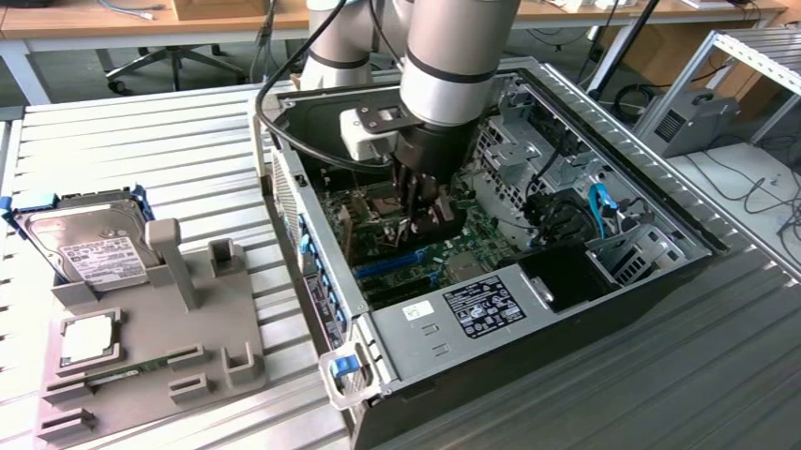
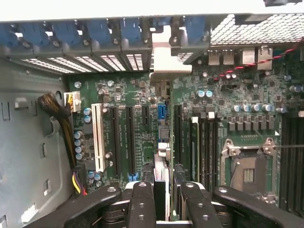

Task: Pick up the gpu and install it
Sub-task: 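Insert the gpu into the slot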

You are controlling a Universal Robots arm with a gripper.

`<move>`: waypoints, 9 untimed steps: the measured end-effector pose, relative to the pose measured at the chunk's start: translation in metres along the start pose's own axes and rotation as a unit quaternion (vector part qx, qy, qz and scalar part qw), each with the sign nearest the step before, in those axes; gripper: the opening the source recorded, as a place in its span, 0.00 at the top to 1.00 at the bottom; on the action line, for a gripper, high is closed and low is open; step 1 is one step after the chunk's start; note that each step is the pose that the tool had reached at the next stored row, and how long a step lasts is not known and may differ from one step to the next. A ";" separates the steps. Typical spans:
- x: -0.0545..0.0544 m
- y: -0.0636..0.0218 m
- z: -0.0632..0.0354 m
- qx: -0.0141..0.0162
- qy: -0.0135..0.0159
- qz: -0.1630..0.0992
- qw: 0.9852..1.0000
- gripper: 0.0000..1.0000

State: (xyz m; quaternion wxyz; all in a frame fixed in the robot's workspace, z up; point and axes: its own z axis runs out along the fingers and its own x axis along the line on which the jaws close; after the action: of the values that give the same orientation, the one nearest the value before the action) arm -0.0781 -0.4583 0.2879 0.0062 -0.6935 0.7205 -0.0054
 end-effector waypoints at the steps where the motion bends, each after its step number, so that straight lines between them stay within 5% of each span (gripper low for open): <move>1: 0.000 0.0004 0.0005 0.000 0.003 0.000 1.000 0.74; 3: -0.001 0.0018 0.0016 0.000 0.010 0.000 1.000 0.74; 4: -0.005 0.0103 0.0054 0.001 0.016 0.000 1.000 0.74; 9: -0.005 0.0147 0.0091 0.001 0.016 0.000 1.000 0.74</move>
State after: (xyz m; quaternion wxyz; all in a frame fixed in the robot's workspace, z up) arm -0.0924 -0.4525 0.2785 -0.0049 -0.6935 0.7202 -0.0170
